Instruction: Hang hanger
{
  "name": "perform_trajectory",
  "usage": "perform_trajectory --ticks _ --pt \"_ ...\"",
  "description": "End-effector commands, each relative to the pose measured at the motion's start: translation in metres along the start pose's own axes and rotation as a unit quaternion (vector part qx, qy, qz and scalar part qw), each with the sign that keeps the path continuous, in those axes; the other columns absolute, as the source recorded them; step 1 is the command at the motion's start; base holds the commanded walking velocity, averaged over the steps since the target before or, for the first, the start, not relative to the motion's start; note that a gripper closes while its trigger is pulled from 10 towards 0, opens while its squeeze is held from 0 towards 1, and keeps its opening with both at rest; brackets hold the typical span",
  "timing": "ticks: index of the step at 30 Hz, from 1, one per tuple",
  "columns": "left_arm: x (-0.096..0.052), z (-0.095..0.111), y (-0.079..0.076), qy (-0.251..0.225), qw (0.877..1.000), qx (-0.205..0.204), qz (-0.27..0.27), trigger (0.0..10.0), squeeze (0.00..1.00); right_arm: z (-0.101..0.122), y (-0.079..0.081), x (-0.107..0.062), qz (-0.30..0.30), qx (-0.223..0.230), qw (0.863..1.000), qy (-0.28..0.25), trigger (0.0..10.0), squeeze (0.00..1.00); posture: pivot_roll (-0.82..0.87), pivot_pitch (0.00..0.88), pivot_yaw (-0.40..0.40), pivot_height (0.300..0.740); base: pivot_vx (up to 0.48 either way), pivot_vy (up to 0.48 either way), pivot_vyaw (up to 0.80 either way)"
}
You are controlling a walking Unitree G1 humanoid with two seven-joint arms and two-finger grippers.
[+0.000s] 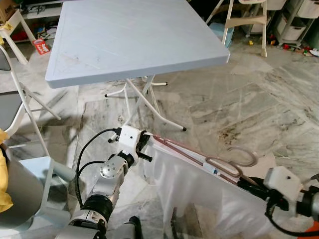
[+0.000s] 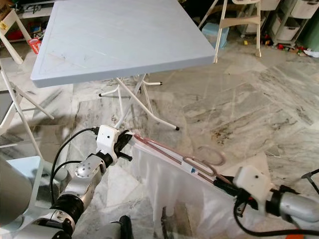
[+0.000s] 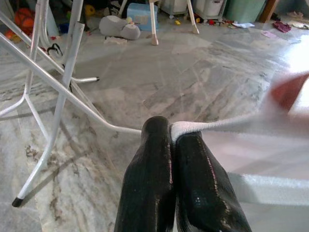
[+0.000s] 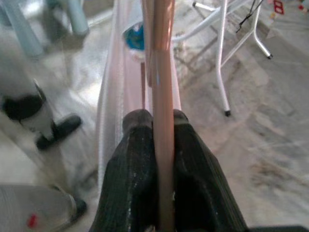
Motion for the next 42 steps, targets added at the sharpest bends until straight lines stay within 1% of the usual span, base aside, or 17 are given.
perform_trajectory --ticks 1,7,10,16,21,22,24,25,29,31,32,34,35,36,38,40,42 --pt "-0.011 0.012 0.041 -0.02 0.997 -0.004 0.075 0.0 0.0 -0.011 -0.013 -0.027 -0.017 0.031 0.999 0.032 10.0 0.0 -0.06 0.173 0.039 0.74 0.0 0.0 0.0" --pt "-0.009 0.007 0.033 -0.018 0.998 -0.008 0.066 0.0 0.0 0.015 -0.02 -0.023 -0.037 0.09 0.994 -0.054 10.0 0.0 -0.06 0.172 0.039 0.74 0.0 0.0 0.0" --pt "-0.009 0.006 0.03 -0.017 0.998 -0.009 0.064 0.0 0.0 0.019 -0.022 -0.018 -0.05 0.11 0.99 -0.072 10.0 0.0 -0.06 0.17 0.036 0.74 0.0 0.0 0.0" --pt "-0.012 -0.001 0.026 -0.014 0.998 -0.014 0.061 0.0 0.0 0.024 -0.043 0.002 -0.149 0.123 0.976 -0.097 10.0 0.0 -0.06 0.171 0.031 0.74 0.0 0.0 0.0" --pt "-0.01 -0.002 0.021 -0.013 0.998 -0.02 0.056 0.0 0.0 0.037 -0.063 0.018 -0.236 0.197 0.939 -0.156 10.0 0.0 -0.06 0.167 0.029 0.74 0.0 0.0 0.0" --pt "-0.01 -0.002 0.021 -0.013 0.998 -0.02 0.056 0.0 0.0 0.037 -0.063 0.018 -0.236 0.197 0.939 -0.156 10.0 0.0 -0.06 0.167 0.029 0.74 0.0 0.0 0.0" --pt "-0.009 -0.003 0.015 -0.015 0.998 -0.024 0.05 0.0 0.0 0.052 -0.059 0.038 -0.243 0.255 0.914 -0.2 10.0 0.0 -0.06 0.165 0.03 0.74 0.0 0.0 0.0" --pt "-0.009 -0.003 0.015 -0.015 0.998 -0.024 0.05 0.0 0.0 0.052 -0.059 0.038 -0.243 0.255 0.914 -0.2 10.0 0.0 -0.06 0.165 0.03 0.74 0.0 0.0 0.0" --pt "-0.007 -0.006 0.006 -0.015 0.999 -0.029 0.042 0.0 0.0 0.086 -0.047 0.07 -0.223 0.295 0.895 -0.25 10.0 0.0 -0.06 0.157 0.024 0.74 0.0 0.0 0.0" --pt "-0.007 -0.006 0.005 -0.015 0.999 -0.03 0.041 0.0 0.0 0.089 -0.047 0.072 -0.225 0.299 0.891 -0.256 10.0 0.0 -0.06 0.157 0.024 0.74 0.0 0.0 0.0" --pt "-0.007 -0.006 0.003 -0.014 0.999 -0.031 0.039 0.0 0.0 0.094 -0.053 0.073 -0.242 0.315 0.877 -0.27 10.0 0.0 -0.06 0.155 0.023 0.74 0.0 0.0 0.0" --pt "-0.007 -0.006 0.003 -0.014 0.999 -0.031 0.039 0.0 0.0 0.094 -0.053 0.073 -0.242 0.315 0.877 -0.27 10.0 0.0 -0.06 0.155 0.023 0.74 0.0 0.0 0.0" --pt "-0.007 -0.011 -0.002 -0.01 0.999 -0.039 0.035 0.0 0.0 0.109 -0.068 0.074 -0.26 0.383 0.823 -0.33 10.0 0.0 -0.05 0.148 0.017 0.74 0.0 0.0 0.0" --pt "-0.007 -0.011 -0.002 -0.01 0.999 -0.039 0.035 0.0 0.0 0.109 -0.068 0.074 -0.26 0.383 0.823 -0.33 10.0 0.0 -0.05 0.148 0.017 0.74 0.0 0.0 0.0" --pt "-0.007 -0.015 -0.01 -0.008 0.999 -0.046 0.027 0.0 0.0 0.125 -0.08 0.072 -0.263 0.408 0.789 -0.377 10.0 0.0 -0.05 0.141 0.011 0.74 0.0 0.0 0.0" --pt "-0.006 -0.015 -0.013 -0.009 0.999 -0.048 0.024 0.0 0.0 0.128 -0.083 0.072 -0.268 0.402 0.788 -0.381 10.0 0.0 -0.05 0.141 0.011 0.74 0.0 0.0 0.0" --pt "-0.006 -0.016 -0.017 -0.007 0.998 -0.059 0.018 0.0 0.0 0.123 -0.093 0.07 -0.321 0.368 0.797 -0.355 10.0 0.0 -0.04 0.14 0.008 0.74 0.0 0.0 0.0"
Point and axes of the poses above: a point about 5 cm out from each wrist's last joint towards the gripper, its own x axis pointing out of the wrist towards the gripper, its own z axis along the axis of the wrist's last joint, y = z × x, the point moved 5 cm from there along x, pointing out of the wrist towards the gripper, and after that the axes turned 8 degrees about -x, right-handed, at the moved point
